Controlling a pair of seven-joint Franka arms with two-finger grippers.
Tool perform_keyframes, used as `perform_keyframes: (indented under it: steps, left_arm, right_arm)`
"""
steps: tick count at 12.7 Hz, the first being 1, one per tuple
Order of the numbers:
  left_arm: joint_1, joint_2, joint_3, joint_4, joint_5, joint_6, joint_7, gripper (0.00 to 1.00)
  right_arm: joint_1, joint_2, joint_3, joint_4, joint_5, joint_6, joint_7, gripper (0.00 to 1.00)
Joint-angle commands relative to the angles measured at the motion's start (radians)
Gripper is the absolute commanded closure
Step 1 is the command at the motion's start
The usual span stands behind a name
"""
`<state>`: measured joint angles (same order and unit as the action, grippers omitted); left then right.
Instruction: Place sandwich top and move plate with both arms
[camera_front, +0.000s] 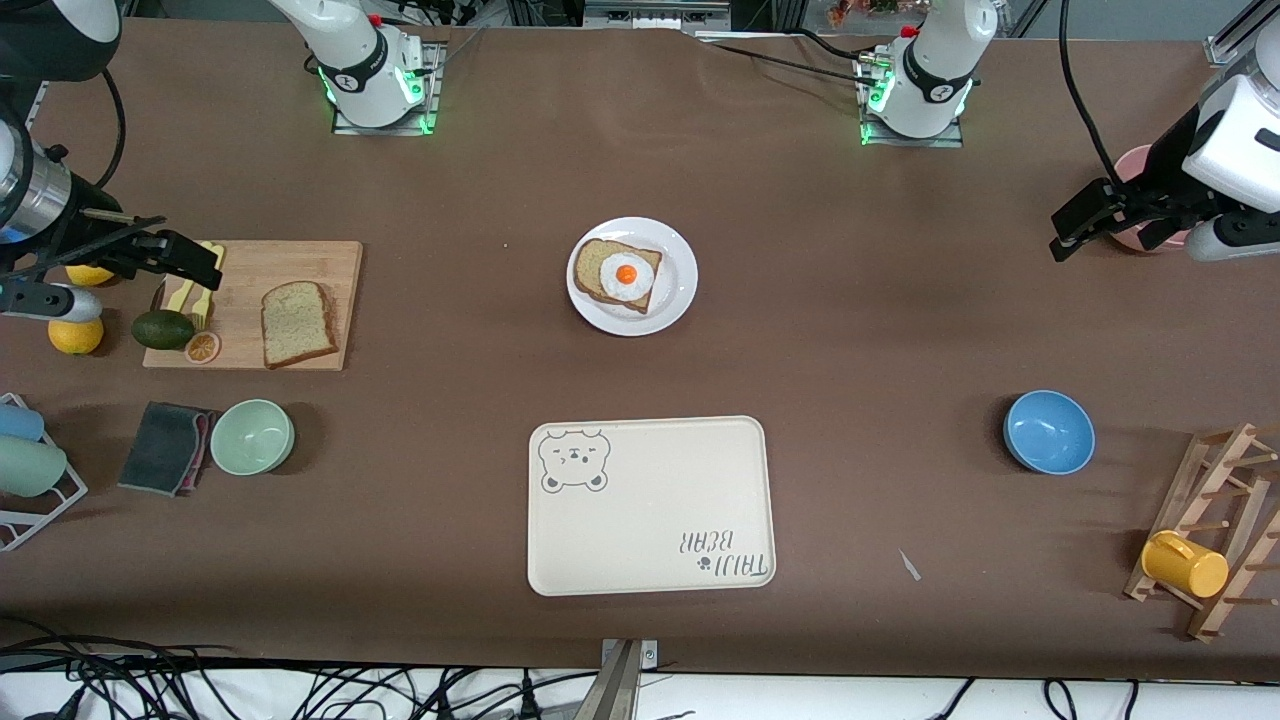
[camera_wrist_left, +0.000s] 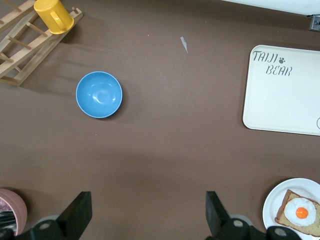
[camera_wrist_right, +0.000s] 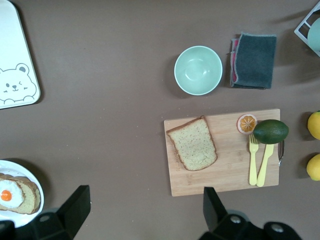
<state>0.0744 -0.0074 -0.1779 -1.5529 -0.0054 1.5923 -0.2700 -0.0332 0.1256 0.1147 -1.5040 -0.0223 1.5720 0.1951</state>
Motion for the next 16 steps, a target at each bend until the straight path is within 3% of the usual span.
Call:
perform_keyframes:
  steps: [1,16]
  left_arm:
    - [0.001,0.009,-0.005,0.030,0.018,-0.025,-0.011,0.00]
    - [-0.001,0.010,-0.006,0.027,0.018,-0.074,-0.003,0.00]
  right_arm:
    - [-0.001,-0.014,0.002,-0.008,0.007,-0.007,0.009,0.00]
    - [-0.001,-0.018,-0.001,-0.010,-0.004,-0.006,0.036,0.00]
